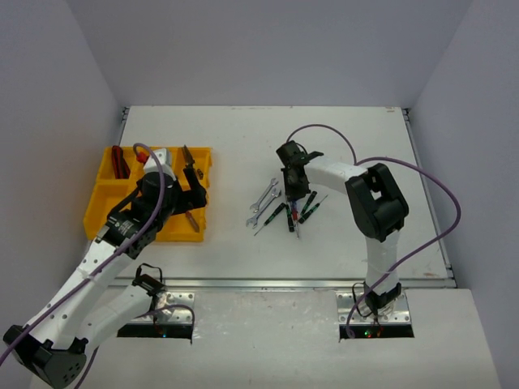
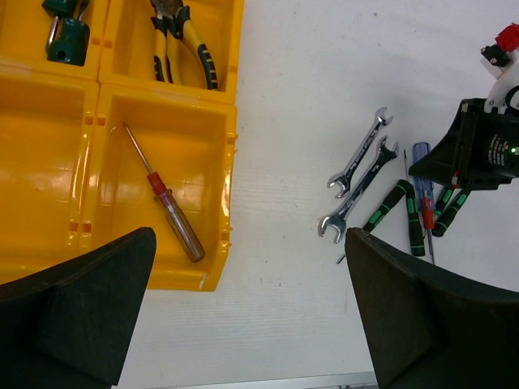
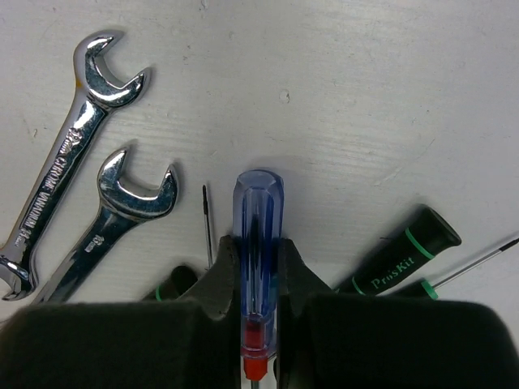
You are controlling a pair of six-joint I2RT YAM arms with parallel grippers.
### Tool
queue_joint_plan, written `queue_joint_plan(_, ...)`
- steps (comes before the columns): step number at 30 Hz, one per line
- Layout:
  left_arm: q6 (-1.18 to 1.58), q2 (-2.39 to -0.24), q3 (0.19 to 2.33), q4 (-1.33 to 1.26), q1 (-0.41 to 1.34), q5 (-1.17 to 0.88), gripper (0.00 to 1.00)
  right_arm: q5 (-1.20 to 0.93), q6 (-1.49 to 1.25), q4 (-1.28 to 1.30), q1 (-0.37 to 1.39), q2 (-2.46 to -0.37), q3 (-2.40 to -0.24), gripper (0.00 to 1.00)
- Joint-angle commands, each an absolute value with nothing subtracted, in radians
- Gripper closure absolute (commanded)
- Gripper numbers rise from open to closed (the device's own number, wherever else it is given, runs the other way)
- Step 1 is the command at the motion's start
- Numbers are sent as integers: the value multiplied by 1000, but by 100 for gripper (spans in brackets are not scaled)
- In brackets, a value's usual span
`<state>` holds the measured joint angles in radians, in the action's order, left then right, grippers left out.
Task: Sort the tools into containers
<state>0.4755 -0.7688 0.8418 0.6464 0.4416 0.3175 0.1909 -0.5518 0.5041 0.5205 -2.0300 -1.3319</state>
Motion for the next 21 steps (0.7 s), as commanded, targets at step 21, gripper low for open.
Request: queue_joint_plan(21, 959, -885, 585, -400, 540, -396, 7, -30, -258, 23, 924, -1158, -899, 100)
